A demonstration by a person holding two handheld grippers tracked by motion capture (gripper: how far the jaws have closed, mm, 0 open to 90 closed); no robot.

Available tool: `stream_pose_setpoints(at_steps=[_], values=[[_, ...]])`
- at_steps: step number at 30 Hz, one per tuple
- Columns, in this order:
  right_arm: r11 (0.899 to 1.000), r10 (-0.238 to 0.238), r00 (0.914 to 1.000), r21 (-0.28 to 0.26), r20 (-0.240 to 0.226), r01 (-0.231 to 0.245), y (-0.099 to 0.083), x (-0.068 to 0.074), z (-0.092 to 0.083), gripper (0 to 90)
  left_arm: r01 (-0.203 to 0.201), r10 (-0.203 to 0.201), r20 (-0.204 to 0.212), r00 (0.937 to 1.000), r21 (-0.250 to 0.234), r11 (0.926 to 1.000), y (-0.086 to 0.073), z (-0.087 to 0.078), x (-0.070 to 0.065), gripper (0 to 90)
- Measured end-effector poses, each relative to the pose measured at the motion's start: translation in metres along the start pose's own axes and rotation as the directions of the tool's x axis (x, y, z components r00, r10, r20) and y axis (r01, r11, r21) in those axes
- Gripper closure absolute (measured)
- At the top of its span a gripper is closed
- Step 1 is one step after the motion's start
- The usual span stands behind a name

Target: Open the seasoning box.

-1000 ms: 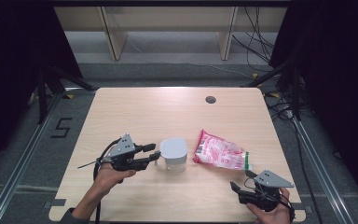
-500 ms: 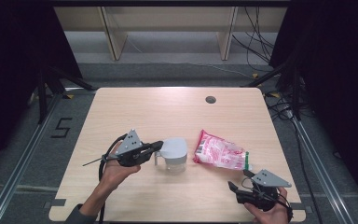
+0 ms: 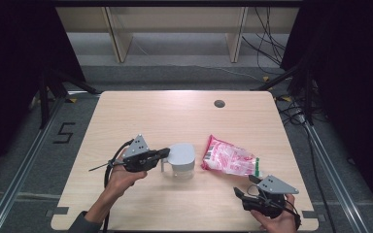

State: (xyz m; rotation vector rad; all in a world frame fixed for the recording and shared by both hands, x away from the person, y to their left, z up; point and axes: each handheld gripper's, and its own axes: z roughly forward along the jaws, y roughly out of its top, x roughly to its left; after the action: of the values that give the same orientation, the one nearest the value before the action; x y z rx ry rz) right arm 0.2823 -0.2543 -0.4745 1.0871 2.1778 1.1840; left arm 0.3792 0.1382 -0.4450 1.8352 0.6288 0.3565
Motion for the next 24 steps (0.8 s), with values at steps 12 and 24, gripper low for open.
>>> stream_pose_setpoints(at_steps=[12,24], values=[[0.982,-0.165,0.9857,-0.102,-0.032,0.162,0.040,0.025,0.039,57.8,0.016,-0.015,0.022,0.9996,-0.022,0.9996,-0.003,-0.001,0.003,87.9],[0.974,-0.205,0.9756,-0.115,-0.077,0.196,0.065,0.034,0.070,86.0,0.035,-0.035,-0.001,0.9994,-0.015,0.9993,-0.005,-0.004,0.005,87.7]])
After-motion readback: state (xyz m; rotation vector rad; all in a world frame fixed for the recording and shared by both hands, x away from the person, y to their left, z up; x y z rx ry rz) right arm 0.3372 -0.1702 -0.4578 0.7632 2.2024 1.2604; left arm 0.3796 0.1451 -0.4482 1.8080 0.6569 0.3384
